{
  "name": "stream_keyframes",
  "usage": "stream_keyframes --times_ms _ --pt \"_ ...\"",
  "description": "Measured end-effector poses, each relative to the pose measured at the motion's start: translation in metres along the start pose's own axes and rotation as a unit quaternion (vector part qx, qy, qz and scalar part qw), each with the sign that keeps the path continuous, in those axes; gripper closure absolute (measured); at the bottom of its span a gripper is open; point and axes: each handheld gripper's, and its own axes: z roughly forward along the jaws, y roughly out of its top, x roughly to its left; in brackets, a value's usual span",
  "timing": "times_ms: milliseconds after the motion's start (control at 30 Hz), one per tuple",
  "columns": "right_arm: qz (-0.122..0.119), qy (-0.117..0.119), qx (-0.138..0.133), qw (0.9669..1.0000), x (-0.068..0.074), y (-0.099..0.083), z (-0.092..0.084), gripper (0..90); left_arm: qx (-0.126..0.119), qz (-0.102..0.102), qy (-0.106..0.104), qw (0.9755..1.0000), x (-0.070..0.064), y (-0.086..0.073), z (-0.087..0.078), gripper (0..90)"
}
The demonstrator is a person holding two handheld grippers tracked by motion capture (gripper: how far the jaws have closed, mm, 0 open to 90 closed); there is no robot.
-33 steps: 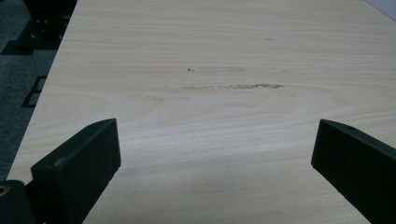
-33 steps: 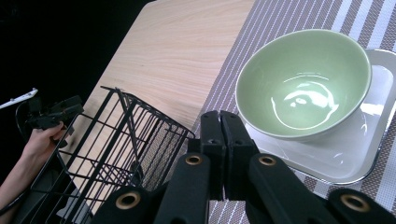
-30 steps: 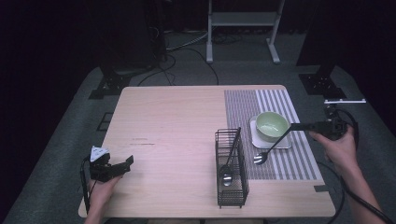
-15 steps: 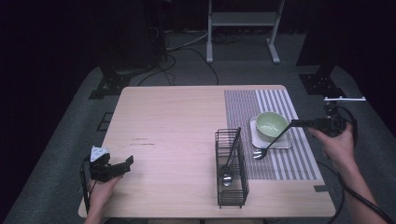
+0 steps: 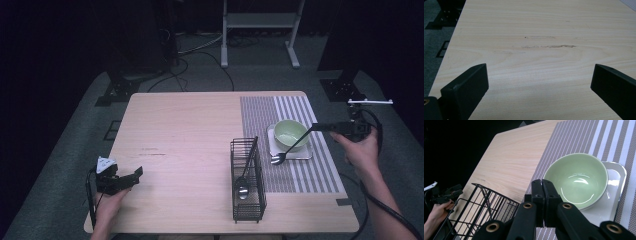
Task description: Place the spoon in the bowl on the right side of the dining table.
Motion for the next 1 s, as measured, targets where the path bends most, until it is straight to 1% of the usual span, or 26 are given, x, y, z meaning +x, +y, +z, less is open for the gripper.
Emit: stream_keyframes --times_ms 667,800,1000 --pt "0.007 -0.014 -0.020 0.9997 -0.001 0.013 -0.005 88.6 0.000 -0.001 -0.001 1.0000 0.000 0.000 0.000 0.4" --pt "0.012 -0.013 -0.028 0.9994 -0.002 0.015 -0.007 88.6 0.000 -0.001 -0.001 1.0000 0.000 0.000 0.000 0.4" --pt "0.019 -0.018 -0.036 0.9990 -0.005 0.018 -0.008 88.6 0.000 -0.001 -0.002 1.0000 0.000 0.000 0.000 0.4"
